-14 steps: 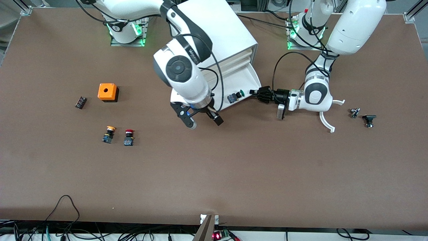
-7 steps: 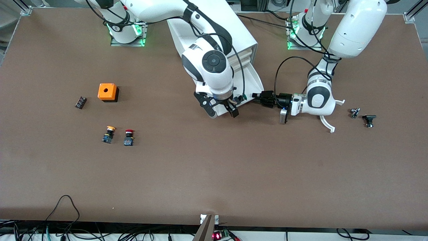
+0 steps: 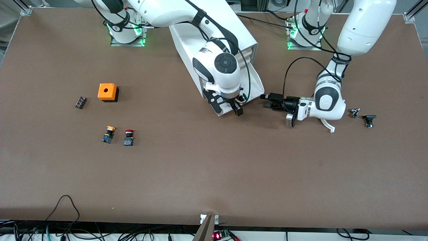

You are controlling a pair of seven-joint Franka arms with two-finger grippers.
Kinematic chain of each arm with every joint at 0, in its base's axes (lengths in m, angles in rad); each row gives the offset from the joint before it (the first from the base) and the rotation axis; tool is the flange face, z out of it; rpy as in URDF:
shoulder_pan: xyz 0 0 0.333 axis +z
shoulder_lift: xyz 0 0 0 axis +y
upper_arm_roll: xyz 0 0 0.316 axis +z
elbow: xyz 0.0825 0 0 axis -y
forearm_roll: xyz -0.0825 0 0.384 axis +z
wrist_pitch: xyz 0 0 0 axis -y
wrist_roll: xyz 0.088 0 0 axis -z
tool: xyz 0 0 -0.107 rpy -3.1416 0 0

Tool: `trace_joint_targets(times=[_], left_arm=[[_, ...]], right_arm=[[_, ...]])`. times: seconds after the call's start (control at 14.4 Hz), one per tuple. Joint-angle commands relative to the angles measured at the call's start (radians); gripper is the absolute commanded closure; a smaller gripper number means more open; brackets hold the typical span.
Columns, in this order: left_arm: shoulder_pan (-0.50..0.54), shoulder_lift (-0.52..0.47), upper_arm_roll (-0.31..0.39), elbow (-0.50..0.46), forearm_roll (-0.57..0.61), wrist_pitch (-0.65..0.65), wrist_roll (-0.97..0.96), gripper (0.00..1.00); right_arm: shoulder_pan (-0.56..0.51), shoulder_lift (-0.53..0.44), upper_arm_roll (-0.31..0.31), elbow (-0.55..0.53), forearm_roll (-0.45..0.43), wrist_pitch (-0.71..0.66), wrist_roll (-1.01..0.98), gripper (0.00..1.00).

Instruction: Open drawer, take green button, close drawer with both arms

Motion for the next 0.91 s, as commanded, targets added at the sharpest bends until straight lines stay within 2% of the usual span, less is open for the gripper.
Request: trace_joint_targets(times=[0.0,0.14,0.21,0.28,0.35,0.49,0.56,0.63,0.84], left_arm=[[0.029,-0.063,0.002,0.063,0.139,-0.077,-0.183,0.00],[0.066,-0.069,0.003,0.145,0.248,-0.169,-0.300,0.00],[0.084,-0.071,0.002,0.196,0.306,-0.219,-0.352,0.00],[0.093,-0.071,0.002,0.244,0.355,-0.267,-0.403,0.00],[0.098,-0.072,0.002,0.293,0.397,-0.308,-0.452,0.00],[0.098,-0.072,0.003,0.394,0.484,-0.385,-0.543,0.00],[0.098,-0.074,0.003,0.451,0.525,-0.426,-0.596,0.00],[0.097,-0.072,0.002,0.503,0.570,-0.460,-0.648,0.00],[0.093,-0.072,0.000,0.594,0.610,-0.534,-0.756,0.00]], right_arm=[[0.021,0.034,-0.011,0.025,-0.014,0.029,0.046,0.00],[0.021,0.040,-0.009,0.025,-0.014,0.029,0.043,0.07],[0.021,0.038,-0.009,0.025,-0.014,0.023,0.035,0.20],[0.021,0.037,-0.009,0.027,-0.014,0.017,0.032,0.40],[0.021,0.035,-0.008,0.027,-0.014,0.015,0.032,0.56],[0.020,0.031,-0.006,0.031,-0.013,0.008,0.030,0.77],[0.020,0.029,-0.005,0.035,-0.013,-0.004,0.027,0.84],[0.020,0.025,-0.003,0.036,-0.013,-0.014,0.023,0.87],[0.015,0.005,-0.005,0.038,-0.014,-0.049,-0.003,0.92]])
